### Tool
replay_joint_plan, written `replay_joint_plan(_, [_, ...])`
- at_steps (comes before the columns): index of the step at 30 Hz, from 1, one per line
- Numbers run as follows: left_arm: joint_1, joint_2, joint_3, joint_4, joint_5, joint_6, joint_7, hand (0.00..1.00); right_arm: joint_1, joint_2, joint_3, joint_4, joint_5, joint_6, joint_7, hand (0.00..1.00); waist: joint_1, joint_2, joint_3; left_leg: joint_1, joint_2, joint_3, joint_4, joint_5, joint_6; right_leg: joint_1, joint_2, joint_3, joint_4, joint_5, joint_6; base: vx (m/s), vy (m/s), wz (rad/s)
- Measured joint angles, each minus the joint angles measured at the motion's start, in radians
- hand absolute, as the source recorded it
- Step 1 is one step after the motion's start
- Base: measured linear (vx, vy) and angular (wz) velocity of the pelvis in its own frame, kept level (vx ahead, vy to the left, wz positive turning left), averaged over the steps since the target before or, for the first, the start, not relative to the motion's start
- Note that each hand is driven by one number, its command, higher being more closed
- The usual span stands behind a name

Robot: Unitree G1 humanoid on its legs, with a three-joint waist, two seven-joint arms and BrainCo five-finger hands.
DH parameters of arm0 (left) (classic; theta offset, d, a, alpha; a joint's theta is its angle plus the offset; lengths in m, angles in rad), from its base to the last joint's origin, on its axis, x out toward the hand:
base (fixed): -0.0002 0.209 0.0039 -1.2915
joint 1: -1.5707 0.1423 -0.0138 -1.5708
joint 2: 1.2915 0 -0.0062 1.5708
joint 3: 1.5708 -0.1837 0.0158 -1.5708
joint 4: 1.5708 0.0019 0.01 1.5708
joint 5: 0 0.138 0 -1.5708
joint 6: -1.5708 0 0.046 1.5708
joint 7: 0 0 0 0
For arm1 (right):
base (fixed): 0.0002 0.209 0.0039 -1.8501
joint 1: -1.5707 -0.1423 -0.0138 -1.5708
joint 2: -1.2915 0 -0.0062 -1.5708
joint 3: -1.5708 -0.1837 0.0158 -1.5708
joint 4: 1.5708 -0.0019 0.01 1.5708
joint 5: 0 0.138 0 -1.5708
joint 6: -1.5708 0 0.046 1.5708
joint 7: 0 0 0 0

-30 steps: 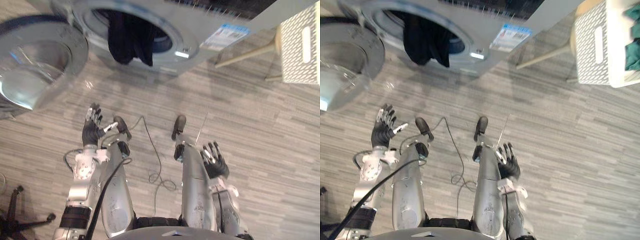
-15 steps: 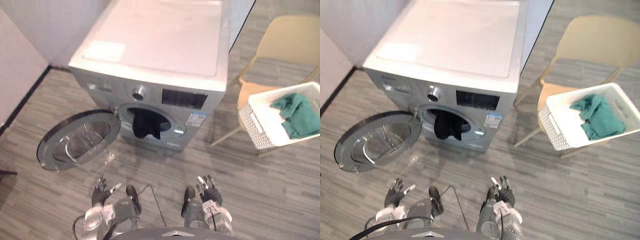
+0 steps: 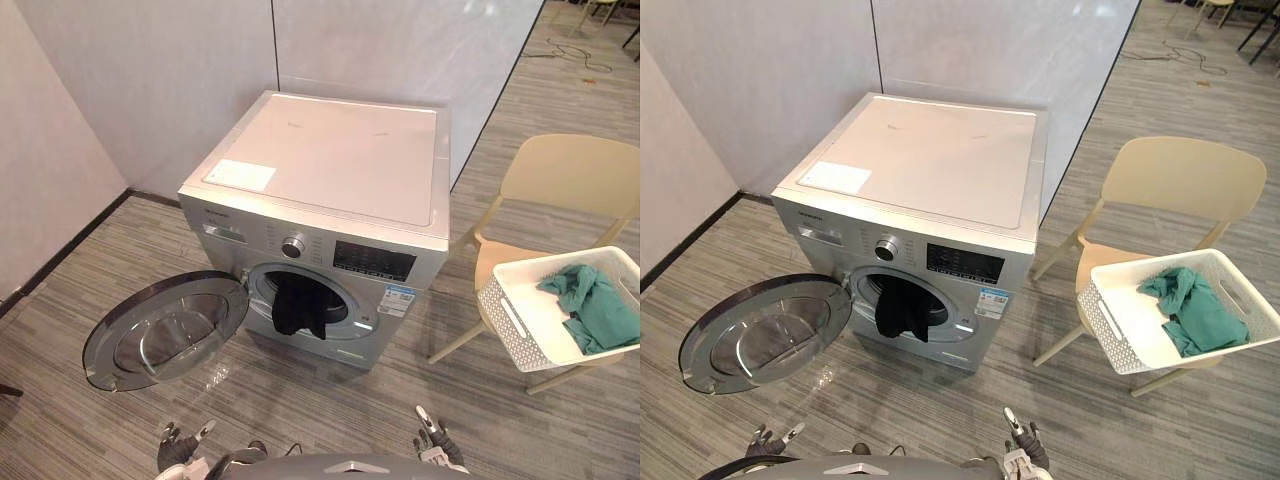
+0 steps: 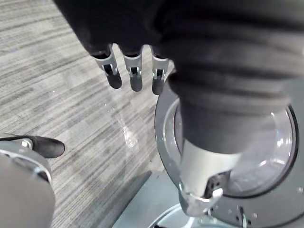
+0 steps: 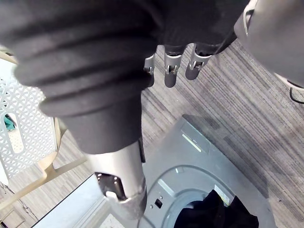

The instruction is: Pick up the laundry basket with both hands and put the clothes into the washing machine.

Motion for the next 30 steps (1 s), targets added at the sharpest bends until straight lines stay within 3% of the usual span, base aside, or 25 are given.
replay_joint_plan(5, [0.019,-0.005,0.063,0.0,-0.054,-0.03,0.04,0.0,-0.004,0.004,0.011,0.033,-0.001,-0.015,-0.032,0.0,0.015,-0.012,-0.002,-0.066,0.054,-0.042,0.099,-0.029,-0.019,0.002,0.043,-0.025,-0.017,-0.004,-0.024,-0.11,-0.063,0.14])
replay_joint_plan(11, [0.01,-0.023,0.064,-0.001,-0.215,-0.036,0.03,0.0,-0.008,-0.011,0.038,0.032,-0.033,-0.018,-0.041,0.0,0.015,0.008,0.009,-0.174,0.082,-0.112,0.115,-0.05,-0.022,-0.019,0.086,-0.09,-0.021,0.012,-0.05,-0.13,-0.043,0.34])
replay_joint_plan(12, [-0.003,-0.02,0.048,-0.001,-0.232,-0.042,0.023,0.0,-0.003,-0.008,0.037,0.029,-0.04,-0.019,-0.052,0.0,0.015,-0.021,0.009,-0.173,0.078,-0.095,0.111,-0.053,-0.014,-0.044,0.068,-0.089,-0.025,0.014,-0.087,-0.08,0.014,0.27])
replay_joint_plan(13, [-0.02,-0.028,0.043,-0.001,-0.241,-0.047,0.012,0.0,-0.016,-0.001,0.031,0.027,-0.04,-0.024,-0.06,0.0,0.028,-0.014,0.022,-0.227,0.097,-0.079,0.298,-0.088,0.037,-0.071,0.057,-0.095,0.01,0.015,-0.093,-0.09,0.036,0.11])
replay_joint_plan(14, [-0.019,-0.038,0.042,-0.001,-0.244,-0.047,0.006,0.0,-0.017,-0.007,0.03,0.022,-0.04,-0.029,-0.061,0.0,0.033,-0.002,0.026,-0.245,0.102,-0.093,0.407,-0.108,0.032,-0.085,0.056,-0.094,0.031,0.014,-0.094,-0.1,0.095,-0.16])
replay_joint_plan(15, [-0.014,-0.052,0.031,0.008,-0.248,-0.047,-0.006,0.0,-0.011,-0.018,0.028,0.012,-0.04,-0.038,-0.061,0.0,0.026,0.017,0.034,-0.239,0.098,-0.117,0.552,-0.178,0.005,-0.089,0.058,-0.085,0.049,0.01,-0.089,-0.06,0.093,-0.18])
replay_joint_plan(16, [-0.007,-0.053,0.027,0.012,-0.247,-0.047,-0.01,0.0,-0.004,-0.018,0.021,0.005,-0.041,-0.039,-0.06,0.0,0.021,0.031,0.032,-0.23,0.089,-0.13,0.574,-0.204,-0.021,-0.089,0.061,-0.079,0.051,0.008,-0.085,-0.08,0.111,-0.09])
replay_joint_plan(17, [-0.009,-0.054,0.029,0.011,-0.248,-0.048,-0.012,0.0,0.006,-0.023,0.003,-0.008,-0.043,-0.04,-0.06,0.0,0.01,0.054,0.034,-0.211,0.077,-0.157,0.531,-0.223,-0.046,-0.088,0.079,-0.065,0.05,0.015,-0.076,-0.09,0.068,-0.08])
replay_joint_plan(18, [-0.015,-0.054,0.026,0.009,-0.247,-0.05,-0.013,0.0,0.008,-0.022,-0.008,-0.005,-0.06,-0.036,-0.06,0.0,0.005,0.054,0.032,-0.17,0.052,-0.159,0.436,-0.233,-0.058,-0.093,0.075,-0.047,0.016,0.033,-0.068,-0.1,0.049,-0.15])
replay_joint_plan(19, [-0.018,-0.046,0.019,0.009,-0.247,-0.053,-0.014,0.0,0.008,-0.021,-0.008,-0.006,-0.072,-0.034,-0.06,0.0,0.002,0.044,0.031,-0.149,0.044,-0.154,0.385,-0.24,-0.05,-0.102,0.076,-0.031,0.002,0.042,-0.069,-0.12,0.052,-0.29])
replay_joint_plan(20, [-0.037,-0.035,0.006,0.015,-0.247,-0.053,-0.02,0.0,0.001,-0.011,-0.008,-0.003,-0.08,-0.033,-0.06,0.0,0.002,0.038,0.037,-0.139,0.03,-0.151,0.327,-0.244,-0.008,-0.127,0.072,-0.003,-0.009,0.065,-0.071,-0.2,0.066,-0.49])
replay_joint_plan(24, [-0.063,-0.023,-0.054,0.045,-0.184,-0.049,-0.035,0.0,0.028,0.006,-0.007,-0.002,-0.08,-0.017,-0.063,0.0,-0.024,0.012,0.054,-0.172,0.022,-0.107,0.335,-0.243,-0.003,-0.182,0.068,0.075,-0.007,0.087,-0.071,-0.15,0.024,-0.34])
replay_joint_plan(27, [-0.072,-0.008,-0.069,0.042,-0.135,-0.046,-0.048,0.0,0.05,0.014,-0.006,-0.013,-0.104,-0.011,-0.061,0.0,-0.026,-0.006,0.052,-0.168,0.032,-0.057,0.336,-0.247,0.002,-0.219,0.079,0.141,0.01,0.087,-0.071,-0.12,-0.001,-0.52])
replay_joint_plan(29, [-0.079,-0.002,-0.068,0.048,-0.116,-0.043,-0.051,0.0,0.05,0.017,-0.005,-0.014,-0.119,-0.011,-0.061,0.0,-0.03,-0.014,0.053,-0.165,0.034,-0.04,0.325,-0.247,0.002,-0.239,0.086,0.157,-0.003,0.06,-0.056,-0.07,-0.017,-0.56])
replay_joint_plan(30, [-0.076,-0.007,-0.068,0.051,-0.107,-0.04,-0.051,0.0,0.042,0.004,-0.013,-0.015,-0.119,-0.012,-0.06,0.0,-0.027,0.029,0.052,-0.152,0.069,-0.018,0.282,-0.225,0.019,-0.241,0.102,0.147,0.007,0.015,-0.042,-0.06,-0.033,-0.58])
